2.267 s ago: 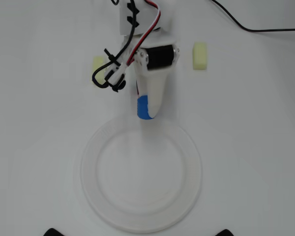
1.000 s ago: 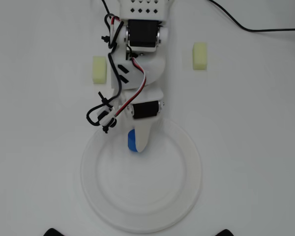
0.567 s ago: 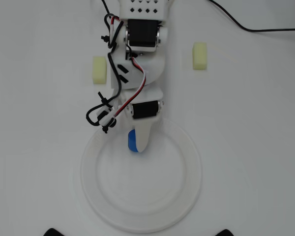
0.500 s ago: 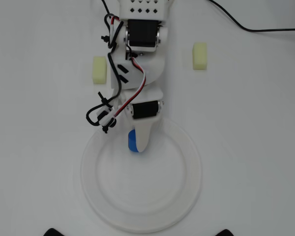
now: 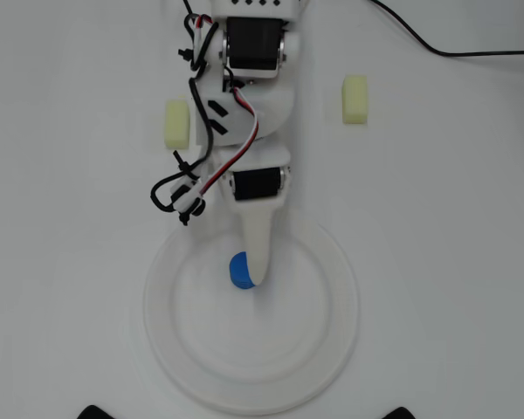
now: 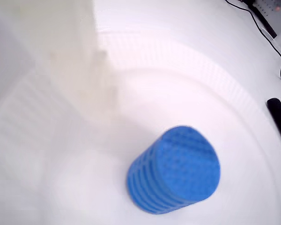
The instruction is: Grasp a blue block and put it in the dish.
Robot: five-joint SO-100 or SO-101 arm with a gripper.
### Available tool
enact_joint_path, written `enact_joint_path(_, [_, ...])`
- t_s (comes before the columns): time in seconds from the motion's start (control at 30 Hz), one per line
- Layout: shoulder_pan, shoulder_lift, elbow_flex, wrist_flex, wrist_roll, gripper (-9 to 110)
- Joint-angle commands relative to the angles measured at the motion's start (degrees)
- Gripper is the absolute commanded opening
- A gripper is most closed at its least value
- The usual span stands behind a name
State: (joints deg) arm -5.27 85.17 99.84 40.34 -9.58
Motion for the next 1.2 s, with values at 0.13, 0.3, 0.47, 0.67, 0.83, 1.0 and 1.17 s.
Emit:
enact_joint_path(0.13, [1.14,14.5,-1.93,10.2,2.64,41])
enact_joint_path(0.3, [2.37,24.08,-1.49,20.65,3.52,47])
enact_joint_path(0.47, [3.25,38.76,7.73,23.82,1.41,48])
enact_joint_path(0.67, [2.81,56.51,20.65,26.28,-0.26,46])
enact_joint_path(0.83, [1.85,68.64,32.08,26.54,0.88,43])
enact_joint_path(1.0, [1.32,78.84,45.0,26.54,2.46,42])
enact_joint_path(1.17, [1.41,87.8,56.43,26.54,2.37,39])
